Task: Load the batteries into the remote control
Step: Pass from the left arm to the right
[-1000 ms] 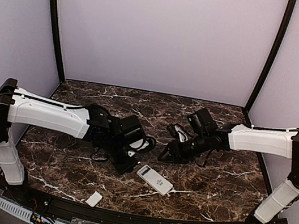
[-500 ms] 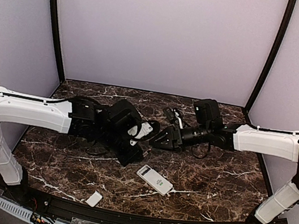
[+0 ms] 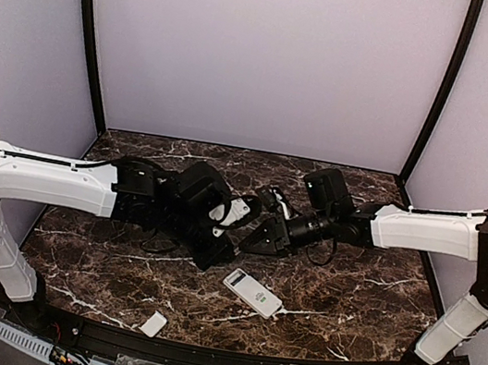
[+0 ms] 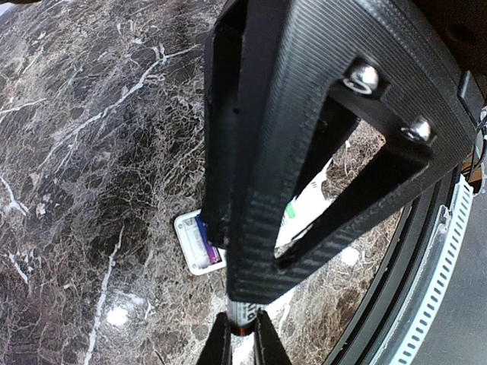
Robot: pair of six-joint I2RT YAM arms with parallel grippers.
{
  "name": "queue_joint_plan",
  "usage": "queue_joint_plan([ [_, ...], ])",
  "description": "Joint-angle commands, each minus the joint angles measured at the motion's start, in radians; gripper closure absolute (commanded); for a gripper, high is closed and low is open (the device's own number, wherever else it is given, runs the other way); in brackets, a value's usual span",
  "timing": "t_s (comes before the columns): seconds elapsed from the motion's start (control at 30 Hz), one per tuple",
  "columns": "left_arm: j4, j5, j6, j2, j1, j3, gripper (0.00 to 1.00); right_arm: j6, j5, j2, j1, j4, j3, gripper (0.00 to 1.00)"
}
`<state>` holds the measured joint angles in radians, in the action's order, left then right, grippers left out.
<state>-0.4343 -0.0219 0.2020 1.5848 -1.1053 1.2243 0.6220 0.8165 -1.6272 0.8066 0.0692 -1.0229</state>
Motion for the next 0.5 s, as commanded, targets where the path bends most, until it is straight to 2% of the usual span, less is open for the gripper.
queue_joint_plan([
  [0.0,0.008,-0.005,-0.01,-0.021,-0.004,0.008,1.0,-0.01,0.011,-0.013,0.011,-0.018,-0.027,0.73],
  [0.1,0.011,-0.004,-0.01,-0.023,-0.004,0.007,1.0,-0.01,0.017,-0.02,0.011,-0.019,-0.031,0.76],
  [0.4,0.015,0.0,-0.014,-0.025,-0.005,0.005,1.0,-0.002,0.046,-0.027,0.012,-0.036,-0.034,0.99],
  [0.47,0.016,0.006,-0.016,-0.029,-0.004,-0.001,1.0,0.001,0.055,-0.027,0.011,-0.038,-0.034,1.0],
])
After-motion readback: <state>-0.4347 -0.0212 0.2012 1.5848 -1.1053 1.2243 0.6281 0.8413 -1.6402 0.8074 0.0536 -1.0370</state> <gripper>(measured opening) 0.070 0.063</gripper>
